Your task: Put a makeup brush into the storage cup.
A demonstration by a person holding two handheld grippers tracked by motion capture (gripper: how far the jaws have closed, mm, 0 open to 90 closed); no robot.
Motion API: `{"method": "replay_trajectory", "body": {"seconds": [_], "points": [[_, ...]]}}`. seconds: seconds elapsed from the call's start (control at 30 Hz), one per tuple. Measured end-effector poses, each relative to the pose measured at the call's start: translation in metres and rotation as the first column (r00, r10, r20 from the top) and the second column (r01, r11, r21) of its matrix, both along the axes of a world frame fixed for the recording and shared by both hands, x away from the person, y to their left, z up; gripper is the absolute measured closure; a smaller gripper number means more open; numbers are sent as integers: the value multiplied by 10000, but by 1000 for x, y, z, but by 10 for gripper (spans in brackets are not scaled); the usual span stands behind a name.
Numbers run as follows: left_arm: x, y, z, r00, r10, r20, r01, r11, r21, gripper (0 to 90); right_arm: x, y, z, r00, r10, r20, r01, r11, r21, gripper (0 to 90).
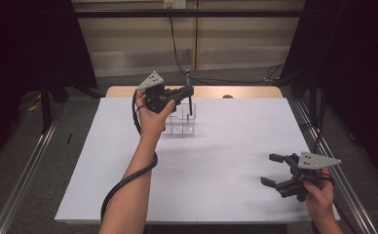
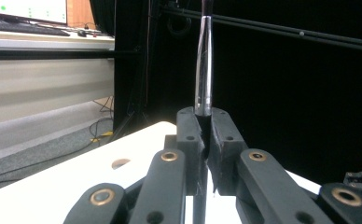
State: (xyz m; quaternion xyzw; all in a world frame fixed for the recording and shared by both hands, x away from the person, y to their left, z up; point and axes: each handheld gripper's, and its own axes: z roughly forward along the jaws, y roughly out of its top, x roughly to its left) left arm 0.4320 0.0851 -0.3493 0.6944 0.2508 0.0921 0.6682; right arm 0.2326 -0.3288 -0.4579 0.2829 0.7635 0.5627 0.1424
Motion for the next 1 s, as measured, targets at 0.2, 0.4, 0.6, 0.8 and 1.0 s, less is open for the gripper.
{"method": "replay_trajectory", "body": {"seconds": [0.2, 0.4, 0.6, 0.8, 1.0], "points": [[3, -1, 1, 9999, 134, 77, -134, 9999, -28, 840, 0, 0, 0, 10000, -25, 29, 24, 10000, 26, 72], [6, 0, 1, 9992, 391, 109, -392, 9992, 67, 840, 0, 0, 0, 10000, 25, 33, -25, 10000, 55, 72], [9, 1, 0, 9970, 752, 180, -758, 9966, 317, 840, 0, 0, 0, 10000, 61, 41, -61, 10000, 45, 72], [13, 6, -7, 9933, 1141, 171, -1148, 9925, 426, 839, 0, 0, 1, 10000, 79, 53, -79, 9999, 63, 72], [14, 6, -13, 9902, 1369, 275, -1383, 9888, 564, 839, 0, 0, 1, 9999, 118, 69, -118, 9999, 32, 72]]}}
